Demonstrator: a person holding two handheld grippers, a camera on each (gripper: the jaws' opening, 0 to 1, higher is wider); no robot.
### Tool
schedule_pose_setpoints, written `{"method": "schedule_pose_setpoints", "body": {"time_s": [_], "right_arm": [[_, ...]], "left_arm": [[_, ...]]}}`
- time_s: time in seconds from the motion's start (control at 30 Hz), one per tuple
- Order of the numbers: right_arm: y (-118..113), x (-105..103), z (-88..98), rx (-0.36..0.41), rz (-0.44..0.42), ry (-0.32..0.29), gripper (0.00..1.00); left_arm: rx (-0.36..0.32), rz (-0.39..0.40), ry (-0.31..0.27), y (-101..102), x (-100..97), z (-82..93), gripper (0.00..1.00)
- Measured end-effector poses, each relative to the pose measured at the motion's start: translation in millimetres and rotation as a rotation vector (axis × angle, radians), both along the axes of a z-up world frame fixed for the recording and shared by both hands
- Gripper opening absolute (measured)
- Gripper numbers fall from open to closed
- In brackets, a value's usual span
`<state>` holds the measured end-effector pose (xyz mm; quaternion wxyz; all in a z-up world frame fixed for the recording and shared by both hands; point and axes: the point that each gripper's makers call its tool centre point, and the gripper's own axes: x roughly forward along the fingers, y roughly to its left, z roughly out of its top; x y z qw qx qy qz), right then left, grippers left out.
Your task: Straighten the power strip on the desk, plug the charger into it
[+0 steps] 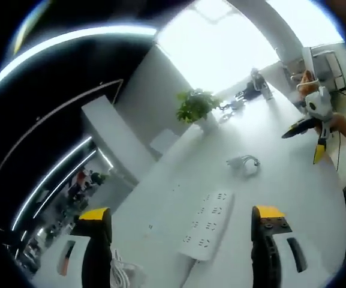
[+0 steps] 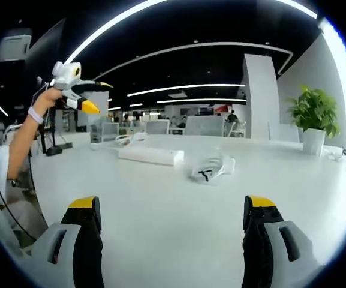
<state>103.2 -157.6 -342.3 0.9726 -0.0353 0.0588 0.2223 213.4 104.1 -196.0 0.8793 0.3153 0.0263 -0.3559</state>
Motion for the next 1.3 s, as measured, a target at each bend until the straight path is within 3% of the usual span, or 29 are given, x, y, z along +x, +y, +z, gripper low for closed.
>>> {"method": "schedule_pose_setpoints", "body": {"time_s": [0.53, 0.67, 0.77, 1.3], "right_arm": [[5.7, 3.5, 0.5, -0.010, 0.014, -0.001, 0.99], [6.5, 3.6, -1.1, -0.010, 0.017, 0.002, 0.99], [5.7, 3.8, -2.6, -0.012, 0.015, 0.006, 0.99], [5.3, 2.9, -4.1, -0.006, 0.012, 0.010, 0.99]], "left_arm": [[-0.131, 0.176, -0.051, 47.8, -23.0, -6.8, 0.99], [-0.229, 0.158, -0.063, 49.7, -35.4, -1.6, 0.98], [-0.253, 0.171, -0.068, 56.5, -42.9, -3.0, 0.97], [-0.373, 0.354, -0.033, 103.6, -71.7, -48.8, 0.99]]}}
